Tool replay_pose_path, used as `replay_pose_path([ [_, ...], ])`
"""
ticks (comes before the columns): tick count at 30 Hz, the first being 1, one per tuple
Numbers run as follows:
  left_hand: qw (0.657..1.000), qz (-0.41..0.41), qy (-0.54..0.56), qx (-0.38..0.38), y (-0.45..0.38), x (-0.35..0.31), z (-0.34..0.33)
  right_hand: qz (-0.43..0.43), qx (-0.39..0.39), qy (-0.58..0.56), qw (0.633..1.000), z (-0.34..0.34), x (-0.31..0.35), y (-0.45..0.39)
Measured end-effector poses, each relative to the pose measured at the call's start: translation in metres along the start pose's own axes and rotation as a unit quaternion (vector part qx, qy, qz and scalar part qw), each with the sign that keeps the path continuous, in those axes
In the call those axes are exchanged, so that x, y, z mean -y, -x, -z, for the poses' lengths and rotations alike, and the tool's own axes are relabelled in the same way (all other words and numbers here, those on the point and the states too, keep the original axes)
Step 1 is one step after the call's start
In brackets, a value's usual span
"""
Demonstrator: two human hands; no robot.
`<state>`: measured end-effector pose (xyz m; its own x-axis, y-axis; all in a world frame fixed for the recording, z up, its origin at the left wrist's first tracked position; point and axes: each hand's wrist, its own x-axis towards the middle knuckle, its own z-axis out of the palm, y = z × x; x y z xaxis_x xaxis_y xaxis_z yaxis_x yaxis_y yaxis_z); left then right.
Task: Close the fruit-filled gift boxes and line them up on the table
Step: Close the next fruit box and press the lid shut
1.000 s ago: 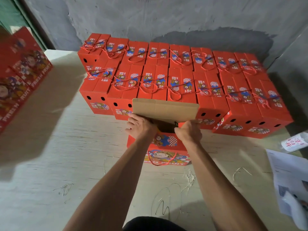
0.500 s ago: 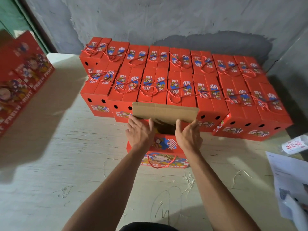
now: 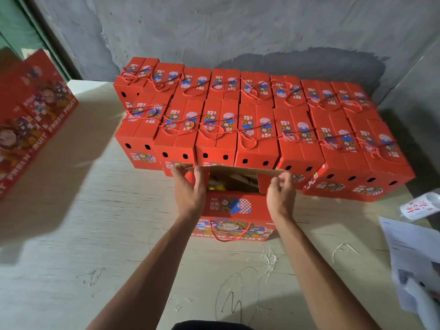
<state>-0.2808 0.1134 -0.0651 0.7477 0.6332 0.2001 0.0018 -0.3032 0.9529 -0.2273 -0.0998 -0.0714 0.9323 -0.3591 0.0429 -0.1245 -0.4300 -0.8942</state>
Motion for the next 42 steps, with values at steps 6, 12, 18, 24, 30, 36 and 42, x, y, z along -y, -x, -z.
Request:
replay_pose_path([
  [6,0.996,-0.046,-0.024,0.067,-0.004,0.006,0.005,0.041,0.088,0.048,0.994,0.006,-0.006,0.0],
  [12,0.992,-0.049,-0.003,0.114,-0.005,0.017,0.018,0.014,0.104,-0.028,0.994,0.014,-0.008,0.005],
  [18,0.972,-0.109,-0.025,0.208,0.009,0.051,0.037,0.034,0.213,-0.047,0.975,0.029,-0.025,0.011],
  [24,0.963,-0.07,-0.052,0.256,0.0,0.05,0.042,0.054,0.255,-0.038,0.965,0.038,-0.032,0.01],
  [30,0.926,-0.157,-0.207,0.273,-0.032,0.033,0.048,0.069,0.244,-0.003,0.967,0.037,-0.032,0.008],
  [36,0.848,-0.231,-0.304,0.366,-0.046,0.019,0.043,0.149,0.208,0.083,0.963,0.037,-0.025,-0.003],
  [42,0.796,-0.322,-0.39,0.333,-0.048,0.015,0.039,0.212,0.189,0.15,0.947,0.037,-0.018,-0.002],
])
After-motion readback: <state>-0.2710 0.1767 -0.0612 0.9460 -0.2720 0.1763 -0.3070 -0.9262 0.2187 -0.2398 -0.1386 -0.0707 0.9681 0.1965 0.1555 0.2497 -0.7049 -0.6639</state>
